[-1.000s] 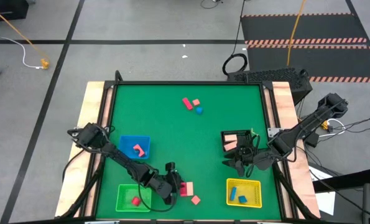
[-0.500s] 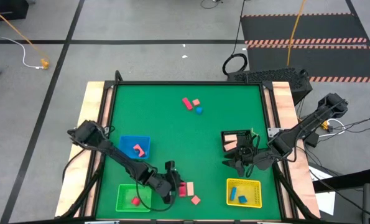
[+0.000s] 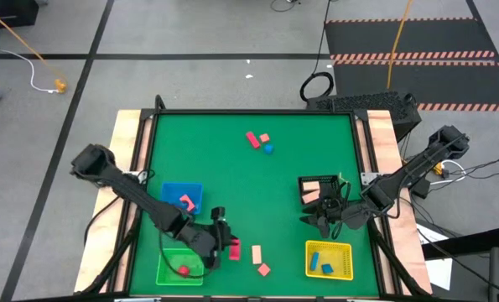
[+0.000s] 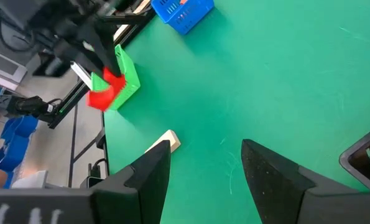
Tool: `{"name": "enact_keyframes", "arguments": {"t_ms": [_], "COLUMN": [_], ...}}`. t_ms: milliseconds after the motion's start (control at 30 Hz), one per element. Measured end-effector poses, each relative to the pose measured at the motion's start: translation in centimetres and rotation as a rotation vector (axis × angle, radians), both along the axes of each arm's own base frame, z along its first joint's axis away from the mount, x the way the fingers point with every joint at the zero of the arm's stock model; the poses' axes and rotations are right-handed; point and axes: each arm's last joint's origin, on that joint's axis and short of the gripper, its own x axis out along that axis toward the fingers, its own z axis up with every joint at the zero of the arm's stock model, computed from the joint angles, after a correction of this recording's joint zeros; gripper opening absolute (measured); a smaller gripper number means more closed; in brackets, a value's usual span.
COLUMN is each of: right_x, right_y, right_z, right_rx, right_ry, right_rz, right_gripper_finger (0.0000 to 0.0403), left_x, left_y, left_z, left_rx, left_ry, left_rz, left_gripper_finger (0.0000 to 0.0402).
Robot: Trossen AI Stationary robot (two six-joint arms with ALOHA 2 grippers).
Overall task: Sort & place blocks by color
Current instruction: Put the bottom red block into the green bin
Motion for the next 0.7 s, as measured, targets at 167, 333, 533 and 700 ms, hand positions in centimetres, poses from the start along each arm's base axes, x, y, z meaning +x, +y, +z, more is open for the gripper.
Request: {"name": "enact_keyframes", "arguments": {"t_ms": [167, 333, 533, 700], "right_x": [0.0, 0.0, 0.0, 0.0], "right_y": [0.0, 0.0, 0.0, 0.0], "right_z": [0.0, 0.0, 0.0, 0.0], "right_rx": [0.000, 0.000, 0.000, 0.001], "right_ry": [0.000, 0.000, 0.000, -0.001], "right_rz": [0.000, 0.000, 0.000, 0.000], "right_gripper_finger": [0.0187, 0.0187, 0.0187, 0.0187], "left_x": [-2.3, -4.2, -6.2, -7.8], "left_y": [0.0, -0.6, -1.6, -2.4], "left_z": [1.8, 1.9, 1.2, 0.7], "left_rx": [-0.042, -0.102, -0.221, -0.293], "left_ry": [0.051, 0.143, 0.290, 0.398], "left_rz": [0.017, 0.076, 0.191, 0.281], "left_gripper_finger": [0.0033, 0.0033, 0.0033, 0.0042]}}
